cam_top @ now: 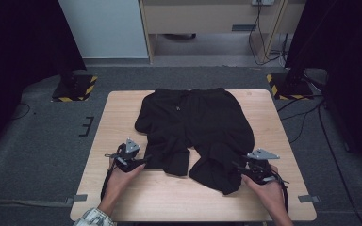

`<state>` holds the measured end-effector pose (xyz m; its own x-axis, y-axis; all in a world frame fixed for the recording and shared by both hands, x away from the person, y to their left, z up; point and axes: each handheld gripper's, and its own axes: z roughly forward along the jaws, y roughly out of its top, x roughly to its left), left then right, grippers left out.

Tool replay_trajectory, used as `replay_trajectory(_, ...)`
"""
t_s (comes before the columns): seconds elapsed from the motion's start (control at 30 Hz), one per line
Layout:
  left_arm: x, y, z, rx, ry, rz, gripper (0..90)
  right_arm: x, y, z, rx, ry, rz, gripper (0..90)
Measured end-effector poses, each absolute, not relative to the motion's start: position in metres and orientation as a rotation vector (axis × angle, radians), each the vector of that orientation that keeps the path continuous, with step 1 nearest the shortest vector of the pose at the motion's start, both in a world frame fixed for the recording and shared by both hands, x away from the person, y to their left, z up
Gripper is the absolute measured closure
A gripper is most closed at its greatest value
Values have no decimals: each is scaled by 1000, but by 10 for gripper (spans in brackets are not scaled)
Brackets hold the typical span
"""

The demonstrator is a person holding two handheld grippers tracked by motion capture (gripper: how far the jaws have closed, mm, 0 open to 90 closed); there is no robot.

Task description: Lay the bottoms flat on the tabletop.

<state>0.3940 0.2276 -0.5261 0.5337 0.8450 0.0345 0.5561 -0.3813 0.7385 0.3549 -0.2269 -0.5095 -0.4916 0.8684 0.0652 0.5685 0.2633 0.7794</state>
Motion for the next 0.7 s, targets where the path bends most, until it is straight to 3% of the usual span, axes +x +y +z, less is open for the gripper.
replay_trajectory(0.1, 392, 225, -529, 2119, 1102, 511, 463, 355, -228, -511, 1325, 2158, 1110, 458)
replay_trajectory(0.17, 391, 225, -529, 2120, 1102, 483, 543, 354, -228, -513, 1334, 2162, 1112, 459)
replay_trajectory(0.2, 391, 225, -527, 2131, 1096, 465, 654, 354, -228, -513, 1333, 2166, 1110, 459)
replay_trajectory(0.23, 389, 224, -526, 2145, 1087, 458, 654, 354, -228, -513, 1333, 2166, 1110, 459)
replay_trajectory(0.4, 376, 224, -522, 2192, 1096, 434, 838, 357, -231, -512, 1336, 2161, 1121, 462)
replay_trajectory(0.7, 350, 242, -519, 2205, 1139, 432, 863, 372, -224, -514, 1320, 2183, 1105, 464)
